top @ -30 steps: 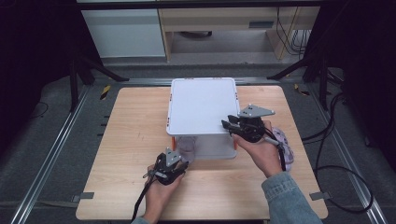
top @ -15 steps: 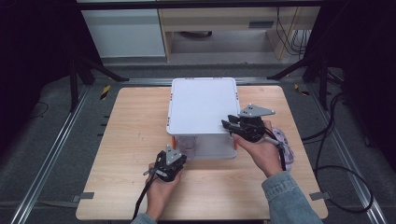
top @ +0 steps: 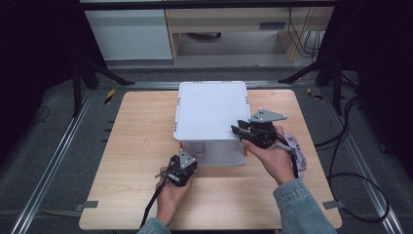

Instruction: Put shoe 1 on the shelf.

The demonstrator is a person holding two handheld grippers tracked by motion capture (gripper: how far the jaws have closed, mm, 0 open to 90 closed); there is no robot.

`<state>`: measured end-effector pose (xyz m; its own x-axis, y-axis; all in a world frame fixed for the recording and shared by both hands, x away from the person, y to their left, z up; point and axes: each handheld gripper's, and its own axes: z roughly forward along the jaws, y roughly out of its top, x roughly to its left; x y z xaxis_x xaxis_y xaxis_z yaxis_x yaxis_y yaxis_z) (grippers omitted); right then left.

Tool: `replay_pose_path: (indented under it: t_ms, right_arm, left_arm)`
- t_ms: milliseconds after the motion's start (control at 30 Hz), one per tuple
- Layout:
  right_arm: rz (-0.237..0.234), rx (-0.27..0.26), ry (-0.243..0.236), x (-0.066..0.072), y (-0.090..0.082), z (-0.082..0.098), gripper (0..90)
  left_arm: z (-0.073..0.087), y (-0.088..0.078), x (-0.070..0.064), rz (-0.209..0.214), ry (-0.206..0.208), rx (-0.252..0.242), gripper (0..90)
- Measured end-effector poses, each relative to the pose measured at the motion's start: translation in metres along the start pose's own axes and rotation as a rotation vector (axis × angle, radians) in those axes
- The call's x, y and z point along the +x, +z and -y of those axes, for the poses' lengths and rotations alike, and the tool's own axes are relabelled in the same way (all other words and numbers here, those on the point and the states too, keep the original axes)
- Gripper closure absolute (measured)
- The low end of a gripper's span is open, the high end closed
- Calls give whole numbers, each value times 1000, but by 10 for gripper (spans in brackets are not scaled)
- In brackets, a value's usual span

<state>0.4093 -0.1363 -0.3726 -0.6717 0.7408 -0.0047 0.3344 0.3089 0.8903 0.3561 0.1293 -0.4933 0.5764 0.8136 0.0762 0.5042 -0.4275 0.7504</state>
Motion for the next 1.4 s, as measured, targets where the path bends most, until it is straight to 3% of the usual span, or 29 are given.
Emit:
replay_pose_path:
  t_ms: [367,500,567,767,967,1100,1200,1400]
  right_arm:
    - [-5,-2,2,-1,0,0,652]
    - [2,-5,-6,0,0,0,646]
    - [8,-3,2,0,-1,0,548]
    - [86,-83,28,-7,-22,-3,424]
    - [200,-106,59,-22,-56,4,367]
    - [256,-96,91,-30,-71,20,352]
    - [273,-72,111,-34,-77,35,344]
    - [330,-19,121,-40,-84,65,412]
  left_arm:
    - [-7,8,3,-24,-3,8,894]
    - [-7,4,0,-9,-4,-18,882]
    - [-6,-4,-2,4,1,-36,859]
    - [-1,-25,7,30,1,-47,745]
    - [8,-42,24,36,-10,-37,544]
    - [13,-46,37,18,-30,-41,415]
    - [16,-45,49,-12,-53,-36,341]
    - [20,-46,64,-38,-81,-37,236]
